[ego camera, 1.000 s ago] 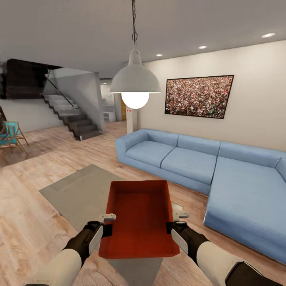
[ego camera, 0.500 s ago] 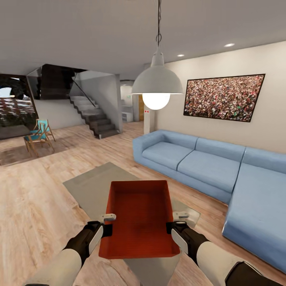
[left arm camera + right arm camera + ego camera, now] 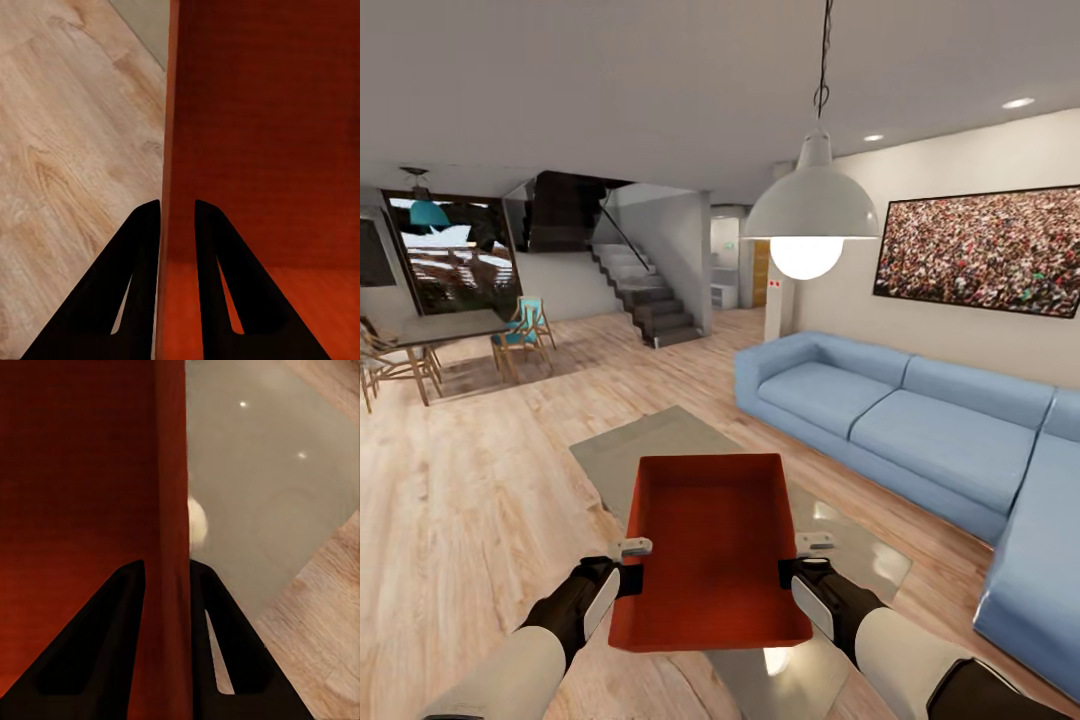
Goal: Move the two storage containers from the living room to the garage. In the garage, place one container on the floor and stack the other container on top of it (either order is fine).
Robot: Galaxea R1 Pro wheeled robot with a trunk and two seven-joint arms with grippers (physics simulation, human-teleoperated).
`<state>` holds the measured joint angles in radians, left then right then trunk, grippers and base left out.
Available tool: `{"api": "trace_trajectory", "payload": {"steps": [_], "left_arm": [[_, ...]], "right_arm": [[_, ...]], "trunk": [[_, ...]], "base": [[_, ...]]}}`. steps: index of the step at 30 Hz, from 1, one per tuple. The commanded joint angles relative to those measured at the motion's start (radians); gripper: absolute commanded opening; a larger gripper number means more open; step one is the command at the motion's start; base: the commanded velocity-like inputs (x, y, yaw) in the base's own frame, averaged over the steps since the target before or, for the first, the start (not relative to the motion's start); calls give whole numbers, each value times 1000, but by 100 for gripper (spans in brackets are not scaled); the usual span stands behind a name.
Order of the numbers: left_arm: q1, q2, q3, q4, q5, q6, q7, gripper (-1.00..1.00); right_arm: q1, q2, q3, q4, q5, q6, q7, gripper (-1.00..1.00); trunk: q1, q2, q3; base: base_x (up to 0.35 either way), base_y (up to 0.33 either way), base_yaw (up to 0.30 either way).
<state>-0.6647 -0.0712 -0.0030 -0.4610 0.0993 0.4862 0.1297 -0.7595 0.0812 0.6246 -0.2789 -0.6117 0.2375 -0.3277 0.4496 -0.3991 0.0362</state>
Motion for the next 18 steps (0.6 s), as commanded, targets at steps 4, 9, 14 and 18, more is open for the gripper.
{"api": "trace_trajectory", "payload": {"steps": [4, 9, 14, 18], "left_arm": [[0, 4, -5, 18, -18, 8, 42, -100], [1, 4, -5, 18, -18, 8, 42, -100], [0, 4, -5, 18, -18, 9, 42, -100], [0, 4, -5, 18, -18, 9, 42, -100]], "right_arm": [[-1, 0, 0, -6, 5, 3, -7, -100], [-1, -1, 0, -7, 5, 3, -7, -100], [-1, -1, 0, -6, 5, 3, -7, -100], [-1, -1, 0, -6, 5, 3, -7, -100]], "trunk": [[0, -1, 1], [0, -1, 4], [0, -1, 6], [0, -1, 8]], "base": [[0, 0, 300], [0, 0, 300], [0, 0, 300], [0, 0, 300]]}}
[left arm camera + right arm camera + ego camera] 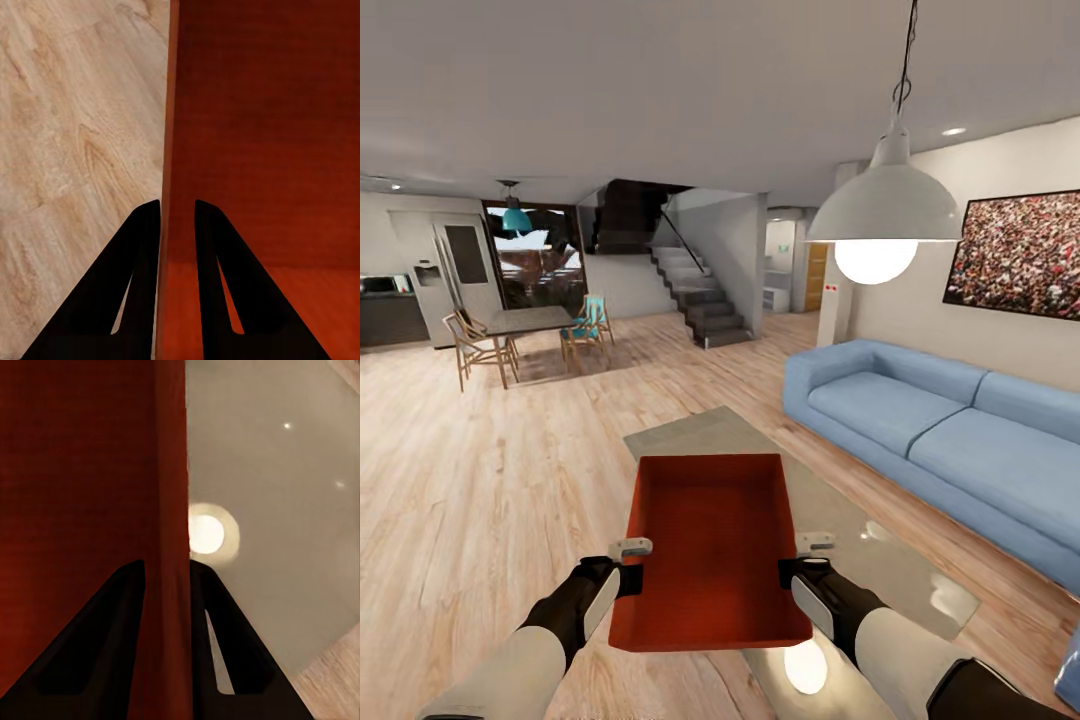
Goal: Move the two storage containers from the living room to the garage. In the garage, place one container on the floor and stack the other container on top of it (either order is fine).
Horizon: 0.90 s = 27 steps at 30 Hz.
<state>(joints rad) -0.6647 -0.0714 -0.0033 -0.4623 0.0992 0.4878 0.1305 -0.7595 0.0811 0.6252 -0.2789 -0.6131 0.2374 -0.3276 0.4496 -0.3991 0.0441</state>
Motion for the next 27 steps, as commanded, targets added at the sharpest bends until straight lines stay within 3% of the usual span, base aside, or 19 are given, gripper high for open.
{"api": "trace_trajectory", "payload": {"steps": [1, 27], "left_arm": [[0, 4, -4, 19, -18, 8, 41, -100], [0, 4, -4, 19, -18, 8, 41, -100]], "right_arm": [[-1, -1, -1, -6, 7, 3, -7, -100], [-1, -1, -1, -6, 7, 3, -7, -100]], "trunk": [[0, -1, 0], [0, -1, 12]], "base": [[0, 0, 300], [0, 0, 300]]}}
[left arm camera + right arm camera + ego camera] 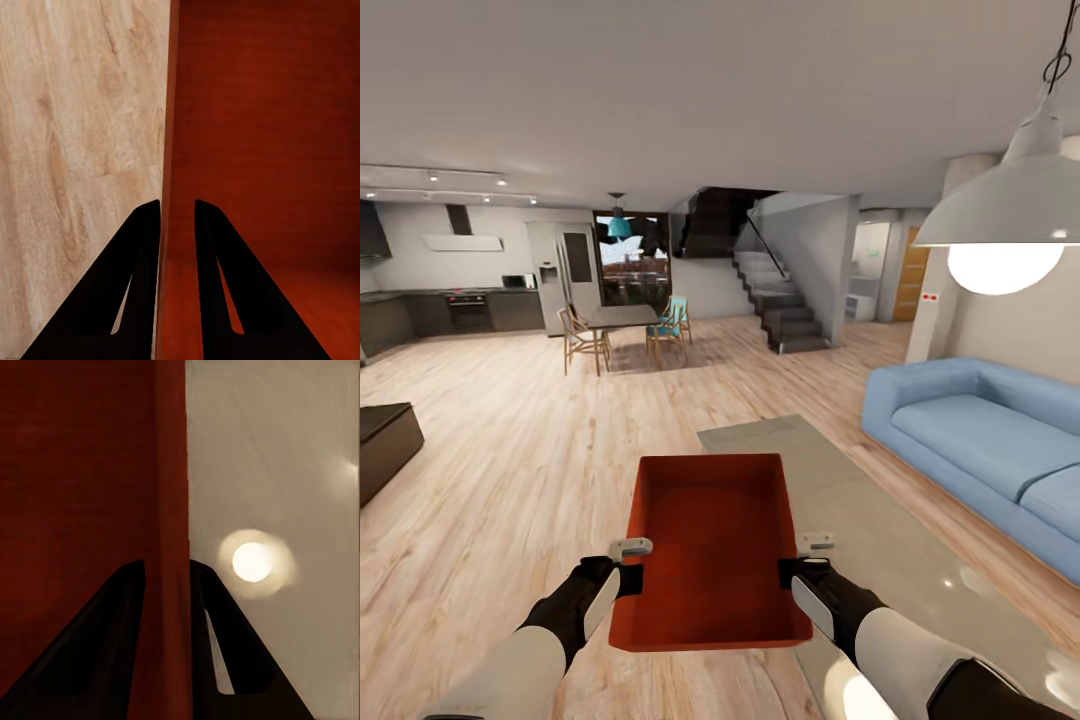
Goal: Move the two storage containers from the living room to the garage. In the garage, place one container on the floor and stack the other container on top of it (either order is fine).
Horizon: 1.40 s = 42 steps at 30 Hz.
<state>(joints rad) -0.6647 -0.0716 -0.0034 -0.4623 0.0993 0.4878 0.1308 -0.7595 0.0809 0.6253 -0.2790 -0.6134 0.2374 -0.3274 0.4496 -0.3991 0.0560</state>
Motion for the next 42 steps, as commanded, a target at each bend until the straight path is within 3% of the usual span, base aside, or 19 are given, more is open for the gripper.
{"api": "trace_trajectory", "payload": {"steps": [1, 42], "left_arm": [[0, 4, -4, 19, -18, 8, 41, -100], [0, 4, -4, 19, -18, 8, 41, -100]], "right_arm": [[-1, -1, -1, -6, 7, 3, -7, -100], [-1, -1, -1, -6, 7, 3, -7, -100]], "trunk": [[0, -1, 0], [0, -1, 18]], "base": [[0, 0, 300], [0, 0, 300]]}}
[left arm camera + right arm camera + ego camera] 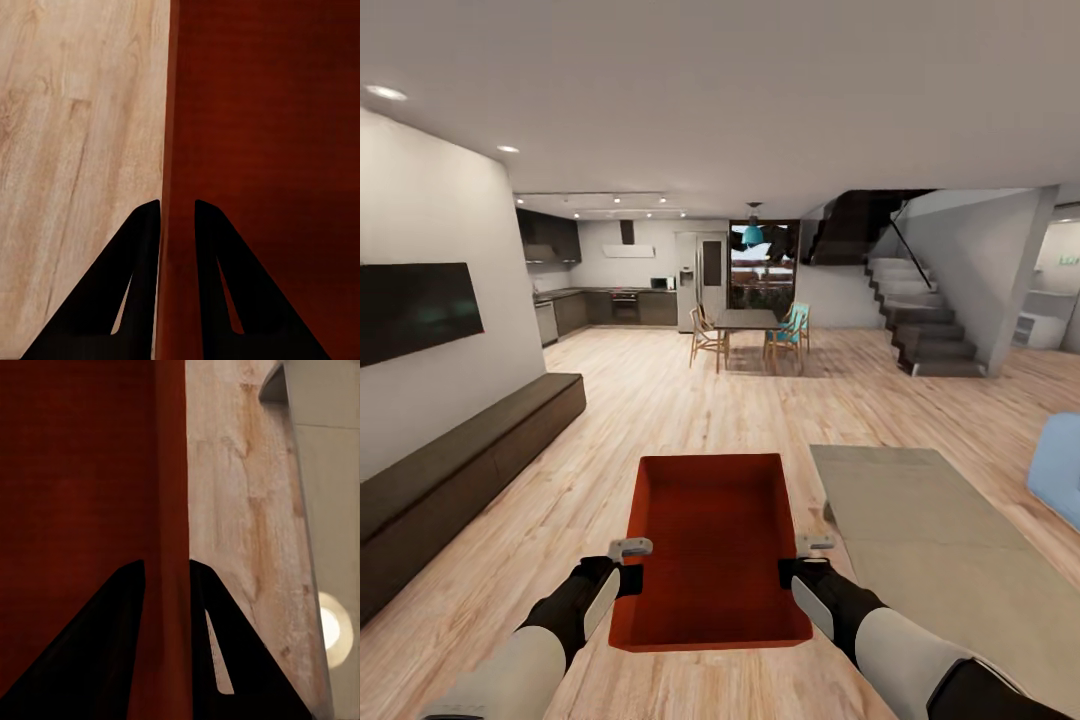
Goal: Move the two storage containers from the living room to the garage. In the garage, place one container on the floor and stack the other container on top of it (either order is fine).
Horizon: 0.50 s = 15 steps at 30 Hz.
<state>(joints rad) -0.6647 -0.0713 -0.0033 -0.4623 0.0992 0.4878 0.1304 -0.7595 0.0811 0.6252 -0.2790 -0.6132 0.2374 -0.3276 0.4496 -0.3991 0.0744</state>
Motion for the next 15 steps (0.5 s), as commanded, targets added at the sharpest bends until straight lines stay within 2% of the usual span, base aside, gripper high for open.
{"api": "trace_trajectory", "payload": {"steps": [1, 6, 12, 15], "left_arm": [[0, 4, -4, 19, -18, 8, 41, -100], [0, 4, -4, 19, -18, 8, 41, -100], [0, 5, -4, 19, -18, 8, 41, -100], [0, 5, -3, 20, -18, 8, 40, -100]], "right_arm": [[-1, -1, -1, -6, 7, 3, -7, -100], [-1, -1, -1, -6, 7, 3, -7, -100], [-1, -1, -1, -6, 6, 3, -7, -100], [-1, -1, -1, -6, 6, 3, -6, -100]], "trunk": [[0, -1, 0], [0, -1, 2], [0, -1, 2], [0, -1, 2]], "base": [[0, 0, 300], [0, 0, 240], [1, 0, 32], [111, 0, 2]]}}
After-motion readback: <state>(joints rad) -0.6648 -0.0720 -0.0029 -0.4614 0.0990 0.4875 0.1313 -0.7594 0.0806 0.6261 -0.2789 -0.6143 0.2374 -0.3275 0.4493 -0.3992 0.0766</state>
